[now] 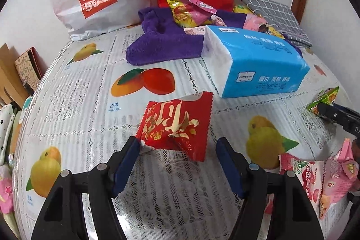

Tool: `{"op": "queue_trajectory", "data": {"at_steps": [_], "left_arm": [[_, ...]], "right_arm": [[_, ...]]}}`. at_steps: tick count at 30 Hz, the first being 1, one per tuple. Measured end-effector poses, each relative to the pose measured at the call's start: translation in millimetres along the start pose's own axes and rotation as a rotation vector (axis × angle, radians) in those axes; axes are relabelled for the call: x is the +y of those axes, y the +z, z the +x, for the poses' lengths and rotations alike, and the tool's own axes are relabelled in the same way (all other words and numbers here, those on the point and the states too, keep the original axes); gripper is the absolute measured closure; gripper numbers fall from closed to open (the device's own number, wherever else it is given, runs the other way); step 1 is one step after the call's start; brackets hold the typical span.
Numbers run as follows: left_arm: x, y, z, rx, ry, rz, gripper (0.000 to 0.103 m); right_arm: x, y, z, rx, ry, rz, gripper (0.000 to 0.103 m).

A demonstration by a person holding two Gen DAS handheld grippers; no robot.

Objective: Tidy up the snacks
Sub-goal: 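Close the right tool on the green snack bag and lift it, then lower the left tool onto the red gold-print wrapper and close on it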

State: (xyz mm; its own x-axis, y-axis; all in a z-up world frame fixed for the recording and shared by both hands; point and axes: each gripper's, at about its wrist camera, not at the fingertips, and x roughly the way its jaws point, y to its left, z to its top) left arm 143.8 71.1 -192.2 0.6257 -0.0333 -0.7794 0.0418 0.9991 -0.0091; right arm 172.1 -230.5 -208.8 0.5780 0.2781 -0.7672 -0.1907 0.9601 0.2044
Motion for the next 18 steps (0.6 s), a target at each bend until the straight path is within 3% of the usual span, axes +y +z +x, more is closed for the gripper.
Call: {"op": "queue_trajectory", "data": {"at_steps": [18], "left_arm": [[-3.6, -0.7, 0.4, 0.012, 0.014, 0.005, 0.032]], "right_arm": [[12.3, 0.6, 3.0, 0.026, -0.060, -0.052, 0.036]]}}
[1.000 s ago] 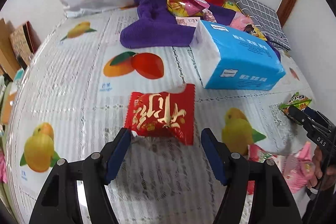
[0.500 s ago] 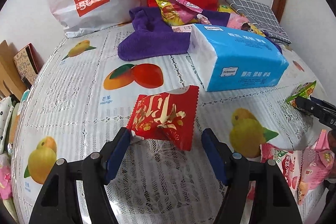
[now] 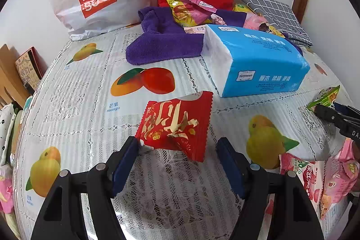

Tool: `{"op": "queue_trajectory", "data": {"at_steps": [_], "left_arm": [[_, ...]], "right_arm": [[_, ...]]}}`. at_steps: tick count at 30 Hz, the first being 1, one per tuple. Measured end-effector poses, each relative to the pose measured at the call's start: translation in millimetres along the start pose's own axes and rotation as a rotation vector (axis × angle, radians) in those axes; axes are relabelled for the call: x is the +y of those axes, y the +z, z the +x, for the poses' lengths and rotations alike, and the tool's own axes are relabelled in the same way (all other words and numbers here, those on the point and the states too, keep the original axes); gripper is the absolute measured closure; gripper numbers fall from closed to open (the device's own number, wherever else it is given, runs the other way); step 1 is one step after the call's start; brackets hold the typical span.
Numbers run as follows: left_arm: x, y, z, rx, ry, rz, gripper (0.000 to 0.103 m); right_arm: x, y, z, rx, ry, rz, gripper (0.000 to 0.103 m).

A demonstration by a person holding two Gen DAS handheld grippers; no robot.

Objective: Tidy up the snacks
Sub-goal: 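Lower the left tool onto the red gold-print wrapper and close on it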

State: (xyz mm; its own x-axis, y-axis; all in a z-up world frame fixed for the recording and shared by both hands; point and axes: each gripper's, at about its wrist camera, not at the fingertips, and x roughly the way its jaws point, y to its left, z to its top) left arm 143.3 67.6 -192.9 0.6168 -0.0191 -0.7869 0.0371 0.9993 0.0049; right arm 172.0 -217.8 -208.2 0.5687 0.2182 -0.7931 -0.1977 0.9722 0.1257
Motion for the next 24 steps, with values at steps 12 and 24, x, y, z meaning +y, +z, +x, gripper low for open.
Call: {"op": "queue_trajectory", "data": {"at_steps": [12, 24], "left_arm": [[-3.6, 2.7, 3.4, 0.014, -0.021, 0.012, 0.020], [-2.9, 1.2, 1.1, 0.003, -0.034, -0.006, 0.022]], "right_arm": [[0.9, 0.1, 0.1, 0.004, -0.013, -0.011, 0.035], [0.6, -1.2, 1.0, -0.001, -0.012, -0.014, 0.034]]}}
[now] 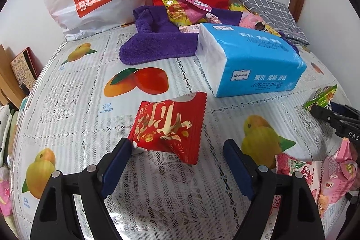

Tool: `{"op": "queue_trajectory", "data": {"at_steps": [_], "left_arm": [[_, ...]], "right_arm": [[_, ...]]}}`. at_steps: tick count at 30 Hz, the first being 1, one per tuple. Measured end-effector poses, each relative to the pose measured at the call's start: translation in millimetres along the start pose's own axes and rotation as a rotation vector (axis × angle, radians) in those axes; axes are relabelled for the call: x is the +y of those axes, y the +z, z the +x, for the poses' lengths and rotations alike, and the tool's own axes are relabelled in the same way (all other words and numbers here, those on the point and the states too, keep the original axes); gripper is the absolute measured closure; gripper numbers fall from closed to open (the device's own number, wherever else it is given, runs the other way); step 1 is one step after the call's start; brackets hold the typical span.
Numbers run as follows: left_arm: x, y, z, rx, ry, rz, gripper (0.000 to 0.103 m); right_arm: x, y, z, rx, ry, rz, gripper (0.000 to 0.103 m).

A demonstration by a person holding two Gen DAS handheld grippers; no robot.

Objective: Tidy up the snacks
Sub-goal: 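Lower the left tool onto the red gold-print wrapper and close on it, then carry the red wrapper and green snack bag over the towel with both tools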

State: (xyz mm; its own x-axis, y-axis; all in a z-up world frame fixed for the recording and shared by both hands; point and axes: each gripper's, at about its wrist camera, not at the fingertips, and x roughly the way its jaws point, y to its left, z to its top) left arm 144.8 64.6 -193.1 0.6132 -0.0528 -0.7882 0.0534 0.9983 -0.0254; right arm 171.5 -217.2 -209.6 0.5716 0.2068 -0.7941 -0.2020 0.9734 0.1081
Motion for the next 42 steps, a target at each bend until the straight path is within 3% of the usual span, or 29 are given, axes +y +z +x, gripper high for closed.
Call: {"op": "queue_trajectory", "data": {"at_steps": [4, 21, 24, 25, 28, 32, 42], "left_arm": [[12.6, -0.9, -5.3, -0.021, -0.032, -0.056, 0.034], [20.1, 9.9, -1.4, -0.020, 0.008, -0.070, 0.038], [19.1, 10.7, -1.5, -0.023, 0.009, -0.062, 0.054], [18.3, 11.0, -1.6, -0.023, 0.015, -0.060, 0.064], [18.5, 11.2, -3.4, -0.015, 0.012, -0.057, 0.072], [21.5, 10.9, -8.8, -0.013, -0.008, -0.077, 0.079], [28.4, 12.2, -43.6, -0.052, -0.066, -0.090, 0.080]], "right_arm": [[-0.5, -2.2, -0.1, 0.001, 0.001, 0.001, 0.034], [-1.6, 0.9, -1.7, 0.011, 0.007, 0.010, 0.034], [-0.9, -0.3, -1.9, 0.009, 0.013, 0.015, 0.034], [-0.7, -0.3, -1.7, 0.009, 0.013, 0.015, 0.034], [-1.7, 0.3, -1.8, 0.007, 0.019, 0.022, 0.034], [-4.6, 0.2, -2.5, 0.003, 0.035, 0.036, 0.035], [-3.4, 0.3, -2.5, 0.001, 0.024, 0.031, 0.037]]}}
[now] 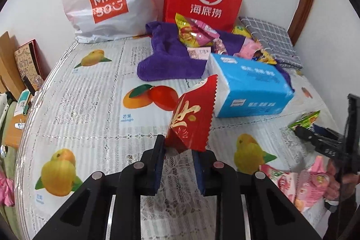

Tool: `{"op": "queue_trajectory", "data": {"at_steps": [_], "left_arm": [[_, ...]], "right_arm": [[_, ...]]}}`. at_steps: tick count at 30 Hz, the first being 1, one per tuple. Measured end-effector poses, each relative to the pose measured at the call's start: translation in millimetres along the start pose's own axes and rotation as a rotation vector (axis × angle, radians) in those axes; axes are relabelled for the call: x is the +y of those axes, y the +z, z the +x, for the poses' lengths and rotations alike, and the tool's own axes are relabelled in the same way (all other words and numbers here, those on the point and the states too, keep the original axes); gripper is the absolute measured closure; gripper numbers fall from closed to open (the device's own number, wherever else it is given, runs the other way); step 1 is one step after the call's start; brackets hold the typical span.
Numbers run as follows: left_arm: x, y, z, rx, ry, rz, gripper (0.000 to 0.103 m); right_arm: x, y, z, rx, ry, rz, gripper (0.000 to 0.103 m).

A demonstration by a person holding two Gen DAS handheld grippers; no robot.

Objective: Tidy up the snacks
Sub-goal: 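Carry the red wrapper and green snack bag over the towel with both tools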

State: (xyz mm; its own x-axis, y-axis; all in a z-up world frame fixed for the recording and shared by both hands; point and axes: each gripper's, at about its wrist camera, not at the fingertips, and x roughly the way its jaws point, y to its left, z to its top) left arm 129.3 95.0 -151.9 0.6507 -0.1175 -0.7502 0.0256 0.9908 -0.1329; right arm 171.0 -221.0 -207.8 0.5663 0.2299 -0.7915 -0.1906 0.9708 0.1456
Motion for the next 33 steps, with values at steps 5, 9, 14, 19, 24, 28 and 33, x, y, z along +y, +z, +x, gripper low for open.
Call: {"op": "queue_trajectory", "data": {"at_steps": [5, 9, 14, 19, 24, 28, 33], "left_arm": [[1.3, 5.4, -14.7, -0.023, -0.035, -0.001, 0.080], [-6.9, 11.5, -25.4, -0.038, -0.050, 0.019, 0.080], [-22.3, 24.6, -33.2, -0.058, -0.066, 0.049, 0.080], [-29.8, 40.8, -33.3, -0.050, -0.095, 0.038, 0.080], [-35.9, 60.9, -32.3, -0.054, -0.080, 0.054, 0.080], [-40.7, 79.3, -34.4, -0.066, -0.066, 0.075, 0.080], [-43.9, 103.1, -31.9, -0.081, -0.057, 0.094, 0.080]], "right_arm": [[1.6, -0.2, -1.4, -0.006, -0.019, -0.011, 0.039], [3.2, 3.0, -12.4, -0.024, 0.000, -0.005, 0.039], [9.8, 16.6, -35.2, -0.067, -0.019, -0.035, 0.039], [16.4, 36.9, -54.5, -0.099, -0.038, -0.054, 0.039], [24.8, 61.8, -65.7, -0.129, -0.043, -0.065, 0.039], [32.3, 84.9, -69.6, -0.150, -0.027, -0.065, 0.039], [42.6, 114.2, -66.9, -0.172, -0.014, -0.071, 0.039]]}}
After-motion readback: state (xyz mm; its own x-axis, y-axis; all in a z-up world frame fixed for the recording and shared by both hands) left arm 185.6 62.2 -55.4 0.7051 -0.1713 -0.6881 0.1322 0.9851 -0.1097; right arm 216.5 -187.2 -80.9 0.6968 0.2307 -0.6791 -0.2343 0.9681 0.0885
